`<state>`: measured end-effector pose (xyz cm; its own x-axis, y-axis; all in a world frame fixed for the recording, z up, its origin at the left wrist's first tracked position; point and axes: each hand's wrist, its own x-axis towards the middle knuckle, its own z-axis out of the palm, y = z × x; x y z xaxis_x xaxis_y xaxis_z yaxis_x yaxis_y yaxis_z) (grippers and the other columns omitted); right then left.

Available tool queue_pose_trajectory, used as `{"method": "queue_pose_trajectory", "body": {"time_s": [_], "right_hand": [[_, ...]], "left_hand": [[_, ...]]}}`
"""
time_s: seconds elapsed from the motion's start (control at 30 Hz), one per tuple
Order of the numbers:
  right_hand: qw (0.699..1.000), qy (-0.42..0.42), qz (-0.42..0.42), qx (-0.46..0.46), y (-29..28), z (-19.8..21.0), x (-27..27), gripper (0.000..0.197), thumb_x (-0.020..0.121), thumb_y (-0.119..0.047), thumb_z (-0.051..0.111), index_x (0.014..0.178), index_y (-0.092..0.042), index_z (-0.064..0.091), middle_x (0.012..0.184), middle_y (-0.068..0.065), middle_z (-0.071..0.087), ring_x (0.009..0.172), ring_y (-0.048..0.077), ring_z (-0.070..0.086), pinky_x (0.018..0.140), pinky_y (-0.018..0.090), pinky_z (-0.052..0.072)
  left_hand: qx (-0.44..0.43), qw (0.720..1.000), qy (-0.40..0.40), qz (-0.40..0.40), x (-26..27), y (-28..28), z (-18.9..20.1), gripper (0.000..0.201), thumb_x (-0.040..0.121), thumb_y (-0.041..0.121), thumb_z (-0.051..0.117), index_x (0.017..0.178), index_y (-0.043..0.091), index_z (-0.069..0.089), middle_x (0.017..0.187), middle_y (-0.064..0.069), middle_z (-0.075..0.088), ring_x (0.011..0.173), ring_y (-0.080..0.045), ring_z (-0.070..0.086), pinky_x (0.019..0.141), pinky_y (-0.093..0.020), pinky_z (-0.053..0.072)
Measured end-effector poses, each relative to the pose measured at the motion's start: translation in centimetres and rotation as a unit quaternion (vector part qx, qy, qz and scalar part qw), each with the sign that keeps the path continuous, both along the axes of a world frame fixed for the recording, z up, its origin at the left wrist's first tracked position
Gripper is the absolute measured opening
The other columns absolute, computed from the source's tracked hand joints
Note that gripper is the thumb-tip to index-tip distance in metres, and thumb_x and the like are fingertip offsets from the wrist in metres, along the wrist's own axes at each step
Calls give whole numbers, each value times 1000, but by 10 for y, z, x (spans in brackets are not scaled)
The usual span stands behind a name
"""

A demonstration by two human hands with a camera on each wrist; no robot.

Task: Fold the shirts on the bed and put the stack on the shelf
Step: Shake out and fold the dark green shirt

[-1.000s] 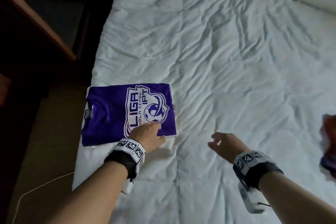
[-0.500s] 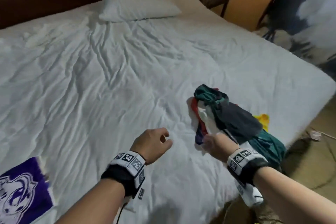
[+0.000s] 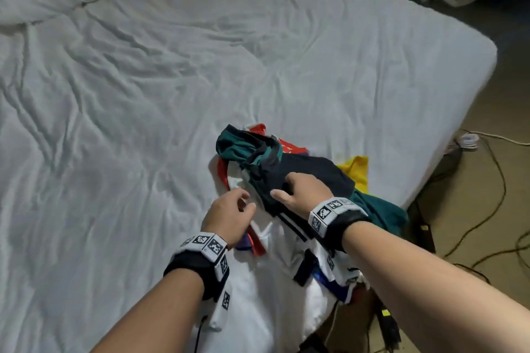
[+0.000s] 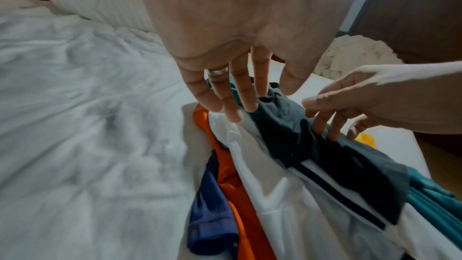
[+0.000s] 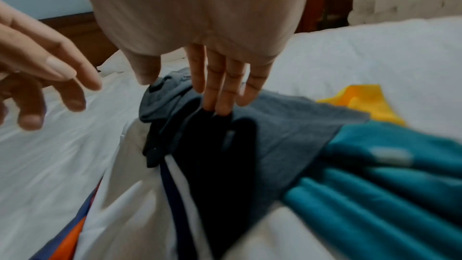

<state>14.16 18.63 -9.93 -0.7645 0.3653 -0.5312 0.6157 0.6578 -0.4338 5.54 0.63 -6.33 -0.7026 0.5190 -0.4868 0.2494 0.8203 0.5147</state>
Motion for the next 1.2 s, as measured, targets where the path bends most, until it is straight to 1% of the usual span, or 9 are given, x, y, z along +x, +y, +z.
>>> {"method": "queue_pose_trajectory", "body": {"time_s": [0.13, 0.3, 0.37, 0.5, 0.63, 0.83, 1.0, 1.1, 1.2], "right_hand": [[999, -27, -9, 28, -12, -18, -24, 68, 76, -75, 56, 112, -18, 48, 107, 2, 54, 98, 25, 56, 83, 43, 52], [999, -15, 16, -25, -2, 5, -45, 20, 87, -22, 53, 107, -21, 50, 102, 8, 65, 96, 32, 63, 75, 36, 49], [997, 38, -25, -55, 9, 31, -52, 27, 81, -10, 49, 99, -27, 61, 98, 4, 70, 94, 27, 65, 79, 31, 49], [984, 144, -81, -58, 18, 121, -69, 17, 80, 1, 48, 80, -14, 57, 75, 6, 59, 80, 29, 56, 58, 25, 38], [972, 231, -13, -37, -6, 234, -82, 27, 80, 6, 45, 71, -18, 54, 58, -6, 45, 60, 21, 43, 46, 20, 29], [943, 306, 122, 38, -99, 394, -56, 28, 84, 4, 46, 72, -18, 58, 65, -5, 51, 54, 9, 42, 41, 13, 29], [889, 406, 196, 80, -182, 508, -13, 22, 80, -4, 51, 68, -22, 56, 63, -9, 51, 59, 7, 47, 54, 16, 37], [872, 435, 212, 75, -216, 555, 10, 24, 83, 1, 48, 71, -17, 58, 64, -7, 54, 60, 4, 48, 56, 12, 38], [847, 476, 225, 75, -235, 588, 19, 30, 82, 4, 48, 67, -22, 54, 65, -7, 54, 62, 5, 50, 52, 7, 37]], "left_hand": [[-3, 1000, -4, 8, -18, -2, -5, 9, 92, 32, 63, 98, 27, 66, 90, 8, 68, 85, -14, 62, 76, -28, 48], [-5, 1000, 3, -3, -46, -4, 22, 11, 92, 35, 63, 95, 26, 69, 90, 8, 70, 87, -13, 65, 81, -32, 53], [4, 1000, 18, 5, -51, -5, 45, 12, 92, 36, 62, 96, 26, 69, 91, 9, 69, 89, -13, 64, 81, -31, 52], [49, 997, 43, 32, -50, -12, 106, 9, 91, 35, 64, 90, 26, 68, 88, 11, 68, 87, -12, 64, 81, -31, 52], [104, 990, 74, 51, -37, -35, 174, 18, 90, 36, 67, 104, 25, 67, 95, 8, 68, 90, -17, 63, 83, -29, 51], [135, 978, 159, -10, -2, -110, 259, 87, 79, 46, 81, 150, 25, 36, 140, 0, 53, 120, -21, 55, 95, -25, 42], [127, 977, 170, -26, 32, -179, 291, 129, 60, 70, 80, 160, 29, 9, 165, 9, 20, 151, -21, 18, 121, -43, 22], [169, 965, 199, 28, 48, -219, 300, 111, 66, 70, 70, 156, 30, 20, 153, 12, 40, 143, -22, 32, 117, -44, 29], [257, 933, 240, 76, 56, -254, 324, 59, 61, 70, 52, 109, 35, 58, 103, 16, 64, 101, -13, 60, 97, -36, 45]]}}
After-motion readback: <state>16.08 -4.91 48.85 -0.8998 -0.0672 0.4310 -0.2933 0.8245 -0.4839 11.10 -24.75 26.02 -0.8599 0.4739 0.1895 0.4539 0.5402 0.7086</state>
